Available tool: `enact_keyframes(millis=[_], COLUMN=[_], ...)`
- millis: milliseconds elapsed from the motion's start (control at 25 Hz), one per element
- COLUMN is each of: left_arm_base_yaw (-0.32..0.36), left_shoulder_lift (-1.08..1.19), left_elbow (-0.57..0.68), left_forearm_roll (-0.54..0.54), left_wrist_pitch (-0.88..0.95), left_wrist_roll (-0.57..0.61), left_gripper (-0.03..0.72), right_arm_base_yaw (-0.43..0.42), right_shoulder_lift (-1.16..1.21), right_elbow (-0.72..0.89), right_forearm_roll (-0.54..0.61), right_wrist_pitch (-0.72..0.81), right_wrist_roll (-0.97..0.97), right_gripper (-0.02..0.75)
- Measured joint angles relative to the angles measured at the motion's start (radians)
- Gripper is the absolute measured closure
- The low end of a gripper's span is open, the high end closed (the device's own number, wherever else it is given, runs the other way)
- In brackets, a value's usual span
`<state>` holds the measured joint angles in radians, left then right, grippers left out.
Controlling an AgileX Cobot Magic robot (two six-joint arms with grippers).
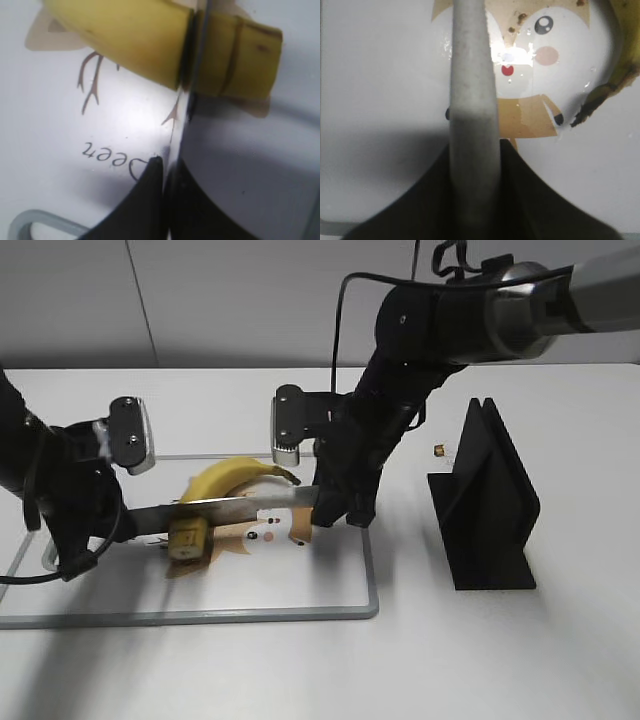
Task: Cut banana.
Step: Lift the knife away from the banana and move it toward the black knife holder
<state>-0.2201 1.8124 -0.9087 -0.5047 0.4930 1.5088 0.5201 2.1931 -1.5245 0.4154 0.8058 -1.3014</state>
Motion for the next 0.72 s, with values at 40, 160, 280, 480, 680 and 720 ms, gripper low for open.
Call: enact_keyframes(millis=[40,160,280,480,680,720], left_arm_base_yaw=[0.000,0.000,0.000,0.000,0.000,0.000], left_shoulder_lift=[-0.015,-0.052,-0.082,-0.119,-0.163,-0.172], left_elbow=[0.000,0.003,0.006,0.006,0.007,0.007], left_forearm_roll=[0.005,0.016,0.024,0.032,0.039,0.041], left_wrist_pitch=[0.001,0.001,0.003,0.016,0.028,0.031], left_wrist_roll=[0.000,-0.002,-0.002,-0.002,-0.002,-0.003], left_gripper=[0.691,0.692,0.692,0.692,0.693,0.692], right_arm_base_yaw=[0.000,0.000,0.000,0.000,0.000,0.000], right_shoulder_lift=[-0.005,-0.023,-0.035,-0.055,-0.088,-0.097], right_elbow=[0.000,0.000,0.000,0.000,0.000,-0.001], right_forearm_roll=[0.000,0.000,0.001,0.001,0.001,0.001], right_wrist_pitch=[0.000,-0.002,-0.002,0.000,0.007,0.012], right_wrist_roll=[0.000,0.000,0.000,0.000,-0.001,-0.001], right_gripper=[0.567,0.567,0.566,0.566,0.566,0.566])
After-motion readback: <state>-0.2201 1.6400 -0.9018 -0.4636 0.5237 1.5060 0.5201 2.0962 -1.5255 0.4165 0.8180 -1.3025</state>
